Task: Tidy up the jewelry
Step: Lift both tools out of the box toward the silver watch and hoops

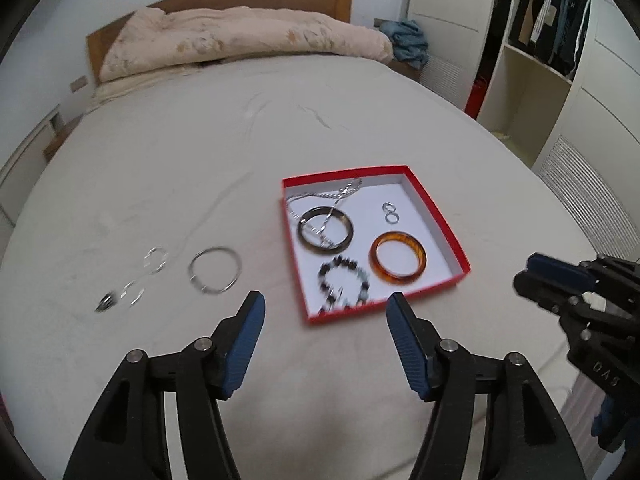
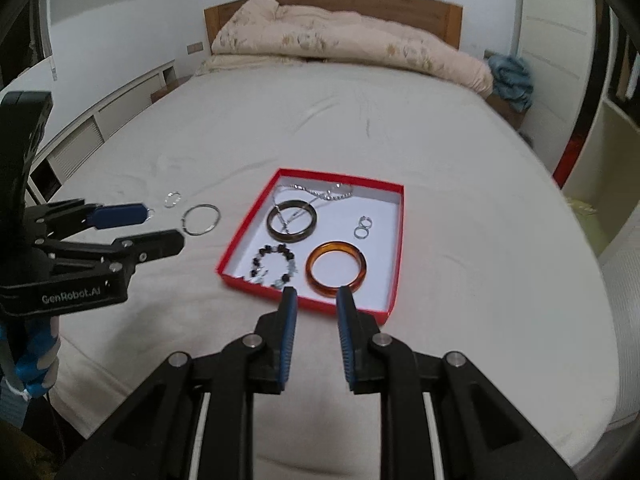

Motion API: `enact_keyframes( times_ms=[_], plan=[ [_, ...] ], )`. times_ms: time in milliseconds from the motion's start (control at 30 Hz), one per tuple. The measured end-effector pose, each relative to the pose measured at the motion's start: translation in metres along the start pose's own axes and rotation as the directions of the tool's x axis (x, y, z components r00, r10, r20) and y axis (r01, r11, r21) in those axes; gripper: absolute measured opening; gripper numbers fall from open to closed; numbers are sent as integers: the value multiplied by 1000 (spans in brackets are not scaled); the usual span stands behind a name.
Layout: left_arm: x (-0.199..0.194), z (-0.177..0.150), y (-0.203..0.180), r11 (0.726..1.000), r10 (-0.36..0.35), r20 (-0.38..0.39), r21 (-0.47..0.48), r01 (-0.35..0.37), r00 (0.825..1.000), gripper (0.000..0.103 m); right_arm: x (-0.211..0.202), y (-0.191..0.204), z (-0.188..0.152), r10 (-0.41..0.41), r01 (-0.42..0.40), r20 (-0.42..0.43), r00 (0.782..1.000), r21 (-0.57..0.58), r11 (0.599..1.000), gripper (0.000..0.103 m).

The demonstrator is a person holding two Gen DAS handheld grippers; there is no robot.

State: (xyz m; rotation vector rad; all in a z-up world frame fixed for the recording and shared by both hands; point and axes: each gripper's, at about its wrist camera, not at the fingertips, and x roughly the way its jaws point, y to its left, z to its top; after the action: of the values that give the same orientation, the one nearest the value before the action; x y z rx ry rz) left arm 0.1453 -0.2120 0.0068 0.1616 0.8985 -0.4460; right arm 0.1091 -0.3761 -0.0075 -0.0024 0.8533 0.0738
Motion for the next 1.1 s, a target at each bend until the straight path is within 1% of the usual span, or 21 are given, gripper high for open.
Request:
enact_keyframes(
  times_ms=[33, 100, 167, 333, 400, 467, 700, 933, 1100],
  plan=[
    [-8, -6, 2, 1000, 8, 8, -6, -8, 1000, 64, -10, 5, -1, -8, 8, 15, 1000, 1, 1000, 21],
    [-28, -20, 6, 1000, 22, 26, -16, -21, 999, 64, -30, 18, -4, -20, 20, 46, 999, 2, 1000, 33],
    [-44, -31, 10, 999, 45, 43, -20, -44, 998, 64, -48, 32, -8, -47, 48, 76, 996, -10, 999, 35],
    [-90, -60, 30, 994, 100, 91, -55, -96, 991, 67, -87, 61, -18, -75, 80, 132, 988, -29, 996, 35],
    [-101, -70, 38, 991, 122, 105, -75, -114, 987, 68, -98, 71, -22, -80, 86, 146, 986, -36, 996, 35],
    [-113, -80, 45, 988, 137, 116, -92, -127, 984, 69, -109, 83, -28, -97, 105, 160, 982, -44, 993, 35],
    [-148, -113, 67, 978, 169, 147, -151, -147, 975, 70, -132, 117, -42, -92, 106, 189, 978, -69, 992, 35],
    [-166, -130, 79, 968, 195, 164, -190, -163, 967, 74, -148, 145, -48, -95, 128, 225, 970, -135, 983, 35],
    [-173, -139, 87, 962, 209, 169, -209, -173, 963, 74, -156, 157, -49, -92, 136, 248, 964, -166, 977, 35]
  ],
)
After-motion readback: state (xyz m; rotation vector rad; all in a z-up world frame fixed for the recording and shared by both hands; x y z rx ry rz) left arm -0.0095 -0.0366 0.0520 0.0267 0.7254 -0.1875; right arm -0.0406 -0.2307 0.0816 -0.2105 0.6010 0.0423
